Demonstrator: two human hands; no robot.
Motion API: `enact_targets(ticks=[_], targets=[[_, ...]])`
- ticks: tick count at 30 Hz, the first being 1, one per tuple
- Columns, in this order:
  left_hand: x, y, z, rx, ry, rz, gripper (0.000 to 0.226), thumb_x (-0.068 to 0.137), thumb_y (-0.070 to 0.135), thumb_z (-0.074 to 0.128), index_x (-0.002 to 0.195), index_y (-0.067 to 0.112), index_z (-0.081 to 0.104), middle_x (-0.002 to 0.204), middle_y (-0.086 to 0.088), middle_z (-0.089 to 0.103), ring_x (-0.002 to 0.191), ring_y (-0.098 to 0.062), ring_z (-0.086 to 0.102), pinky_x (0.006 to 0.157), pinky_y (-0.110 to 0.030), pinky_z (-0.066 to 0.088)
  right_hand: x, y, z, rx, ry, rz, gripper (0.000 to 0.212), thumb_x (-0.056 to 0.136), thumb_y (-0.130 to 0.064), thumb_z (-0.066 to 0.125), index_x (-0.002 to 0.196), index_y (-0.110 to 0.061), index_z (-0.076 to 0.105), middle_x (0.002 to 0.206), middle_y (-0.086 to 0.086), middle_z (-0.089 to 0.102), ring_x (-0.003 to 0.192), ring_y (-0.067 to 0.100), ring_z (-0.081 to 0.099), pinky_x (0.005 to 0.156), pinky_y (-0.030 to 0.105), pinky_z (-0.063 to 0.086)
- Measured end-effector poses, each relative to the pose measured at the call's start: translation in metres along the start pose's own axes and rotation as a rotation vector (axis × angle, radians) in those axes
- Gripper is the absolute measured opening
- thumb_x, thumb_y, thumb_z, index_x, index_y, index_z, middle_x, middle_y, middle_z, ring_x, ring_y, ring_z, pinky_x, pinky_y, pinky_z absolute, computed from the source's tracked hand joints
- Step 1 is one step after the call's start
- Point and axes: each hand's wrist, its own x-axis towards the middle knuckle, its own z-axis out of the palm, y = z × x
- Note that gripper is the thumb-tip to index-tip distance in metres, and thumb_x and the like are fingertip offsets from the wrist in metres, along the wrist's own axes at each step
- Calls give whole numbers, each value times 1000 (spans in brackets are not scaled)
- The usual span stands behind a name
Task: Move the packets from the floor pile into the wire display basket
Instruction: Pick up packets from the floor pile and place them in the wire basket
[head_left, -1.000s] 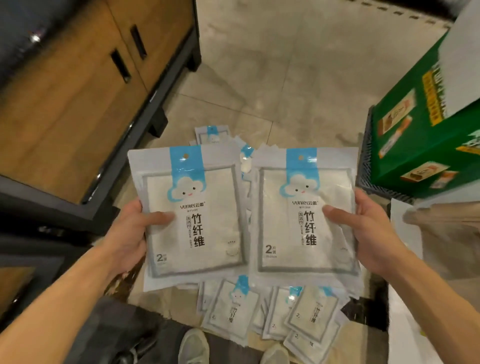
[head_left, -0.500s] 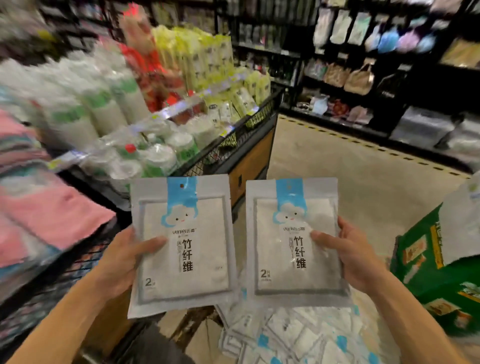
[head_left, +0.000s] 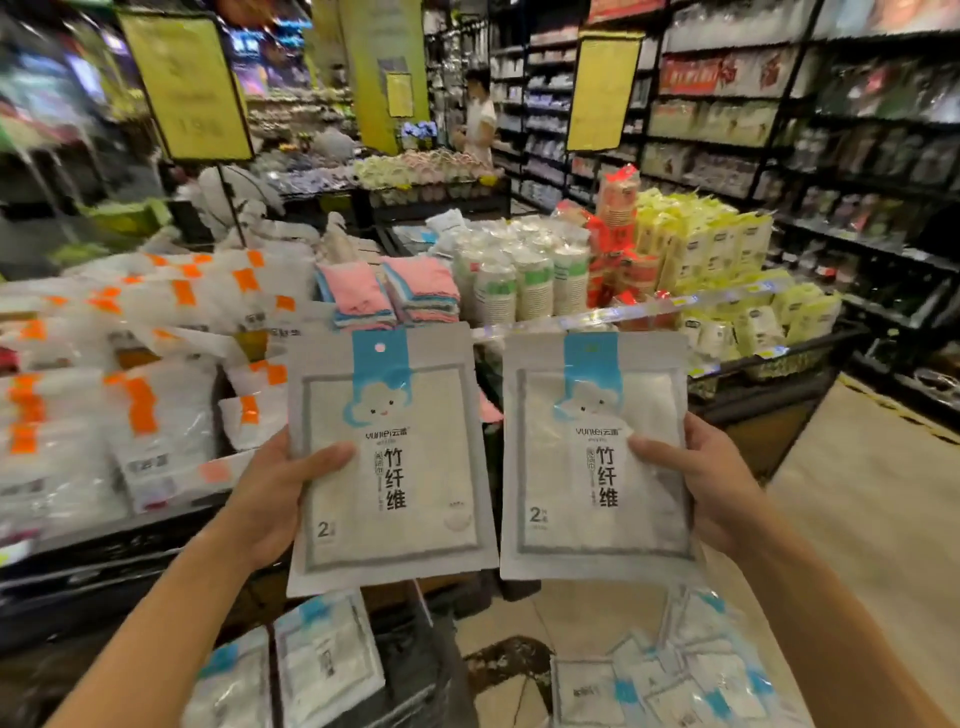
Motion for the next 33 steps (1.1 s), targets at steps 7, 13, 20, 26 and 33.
enact_targets(ticks=[7,13,20,26,33], targets=[[-115,-2,-82,-92,311,68,70,68,16,88,132,5,61,122,-19,72,105,-36,73,75,-46,64,-19,20,81,-5,-277,107,41,89,-2,71,128,-11,61,110,17,77,96,36,76,69,47,65],[-186,-5,-151,-87,489,96,58,75,10,79,129,4,60,120,-19,72,104,-37,73,75,-46,64,-40,54,160,-2,-420,157,47,84,-3,72,129,-6,60,115,20,75,101,40,74,80,57,62],[-223,-23,-236,-87,668,33,26,90,1,65,115,7,64,103,-12,78,94,-31,76,61,-36,63,-59,107,251,-87,-445,203,34,89,4,68,121,-5,64,110,19,77,96,36,76,77,50,64],[-221,-50,-305,-87,619,-48,31,94,5,63,125,8,64,115,-15,75,105,-34,73,73,-43,64,-61,164,298,-194,-405,243,36,91,1,69,126,-3,63,111,19,76,99,39,75,89,57,59],[-189,-104,-355,-104,714,-196,31,95,8,64,126,12,64,115,-12,76,104,-33,74,90,-57,58,-44,214,318,-250,-291,358,29,92,3,67,120,-4,63,103,17,78,87,34,78,61,40,64]])
